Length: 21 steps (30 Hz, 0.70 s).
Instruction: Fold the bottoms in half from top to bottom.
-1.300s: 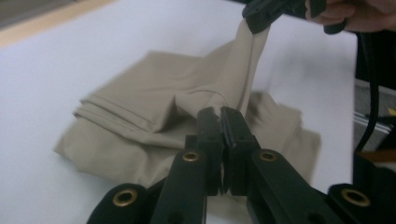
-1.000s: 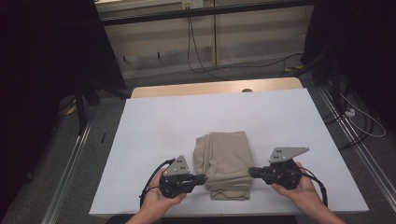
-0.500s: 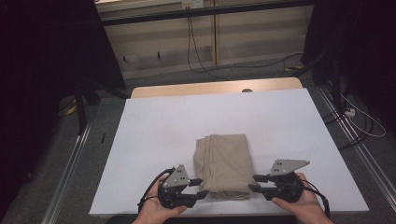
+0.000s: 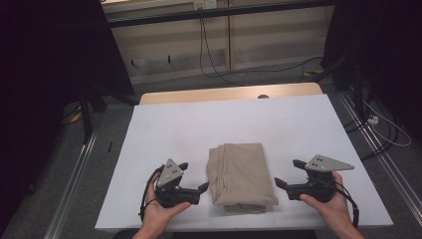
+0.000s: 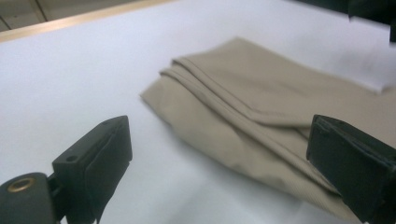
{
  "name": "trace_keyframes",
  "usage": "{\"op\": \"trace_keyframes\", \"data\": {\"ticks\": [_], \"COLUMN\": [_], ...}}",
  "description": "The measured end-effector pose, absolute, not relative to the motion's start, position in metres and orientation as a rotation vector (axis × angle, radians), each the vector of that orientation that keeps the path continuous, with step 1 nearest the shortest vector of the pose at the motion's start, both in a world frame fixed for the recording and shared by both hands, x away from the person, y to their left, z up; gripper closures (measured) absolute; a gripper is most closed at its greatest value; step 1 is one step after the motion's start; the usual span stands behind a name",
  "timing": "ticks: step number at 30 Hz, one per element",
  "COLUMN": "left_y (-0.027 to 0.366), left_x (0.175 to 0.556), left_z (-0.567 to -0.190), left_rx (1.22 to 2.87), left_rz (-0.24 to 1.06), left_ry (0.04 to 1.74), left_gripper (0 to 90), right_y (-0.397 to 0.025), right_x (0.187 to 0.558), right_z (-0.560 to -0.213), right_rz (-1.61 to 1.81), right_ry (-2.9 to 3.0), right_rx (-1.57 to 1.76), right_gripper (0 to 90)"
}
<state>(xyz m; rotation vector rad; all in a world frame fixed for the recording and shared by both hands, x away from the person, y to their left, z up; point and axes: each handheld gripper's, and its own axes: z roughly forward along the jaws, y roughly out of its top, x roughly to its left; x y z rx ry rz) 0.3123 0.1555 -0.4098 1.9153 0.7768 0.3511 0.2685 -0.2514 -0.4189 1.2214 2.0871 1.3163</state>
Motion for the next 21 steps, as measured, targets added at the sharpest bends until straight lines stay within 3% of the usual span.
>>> {"op": "trace_keyframes", "data": {"ticks": [10, 21], "left_y": [0.185, 0.183], "left_x": [0.323, 0.324], "left_z": [-0.410, -0.411], "left_rx": [1.815, 1.848], "left_rz": [0.410, 0.404], "left_ry": [0.893, 0.857], "left_gripper": [5.4, 4.6], "right_y": [-0.276, -0.277], "right_x": [0.263, 0.268], "right_z": [-0.420, -0.425], "right_rz": [1.281, 1.274], "right_ry": [1.908, 1.892], "right_rx": [1.315, 1.356], "right_gripper": [7.7, 7.7]}}
